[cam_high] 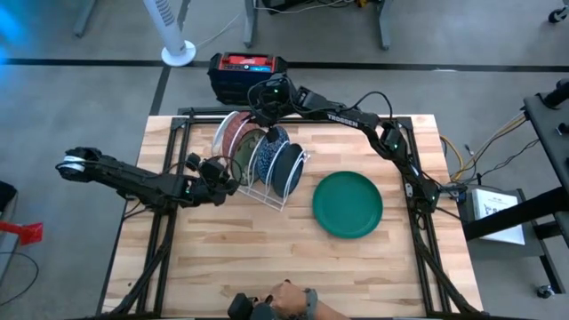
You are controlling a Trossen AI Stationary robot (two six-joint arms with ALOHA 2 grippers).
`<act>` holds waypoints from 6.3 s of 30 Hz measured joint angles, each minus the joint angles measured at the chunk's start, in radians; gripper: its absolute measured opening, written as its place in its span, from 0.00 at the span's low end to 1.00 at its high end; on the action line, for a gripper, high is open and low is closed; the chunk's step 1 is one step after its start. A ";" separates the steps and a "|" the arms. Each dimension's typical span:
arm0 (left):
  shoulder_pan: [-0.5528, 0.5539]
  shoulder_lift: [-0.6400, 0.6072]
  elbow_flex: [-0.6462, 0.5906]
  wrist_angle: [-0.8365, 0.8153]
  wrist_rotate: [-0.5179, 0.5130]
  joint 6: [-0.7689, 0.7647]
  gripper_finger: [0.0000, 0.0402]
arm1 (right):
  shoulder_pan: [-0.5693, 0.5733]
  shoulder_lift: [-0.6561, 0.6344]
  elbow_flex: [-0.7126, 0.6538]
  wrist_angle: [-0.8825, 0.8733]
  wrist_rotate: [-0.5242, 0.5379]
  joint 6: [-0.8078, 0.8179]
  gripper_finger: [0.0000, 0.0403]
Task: Sort dishes
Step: Remove the orange patterned plate from the dish rack
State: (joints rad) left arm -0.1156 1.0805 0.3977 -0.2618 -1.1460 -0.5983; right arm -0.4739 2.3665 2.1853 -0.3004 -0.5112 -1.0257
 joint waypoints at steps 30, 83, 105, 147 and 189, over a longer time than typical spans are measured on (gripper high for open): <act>0.060 0.001 -0.002 0.131 0.009 0.075 0.02 | 0.009 -0.002 0.001 -0.011 0.000 -0.022 0.00; 0.051 0.003 0.129 0.231 -0.252 0.230 0.00 | -0.051 -0.128 0.002 -0.198 0.263 0.252 0.53; 0.051 0.006 0.145 0.245 -0.285 0.284 0.00 | 0.020 -0.135 0.002 0.000 -0.040 0.347 0.47; -0.023 0.098 0.329 0.239 -0.329 0.580 0.00 | 0.085 -0.130 -0.058 0.075 -0.049 0.313 0.43; -0.061 0.143 0.426 0.236 -0.338 0.766 0.00 | 0.106 -0.104 -0.061 0.133 -0.037 0.106 0.01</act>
State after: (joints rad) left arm -0.1768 1.2231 0.8238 -0.0257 -1.4837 0.1680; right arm -0.3683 2.2627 2.1242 -0.1679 -0.5481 -0.9195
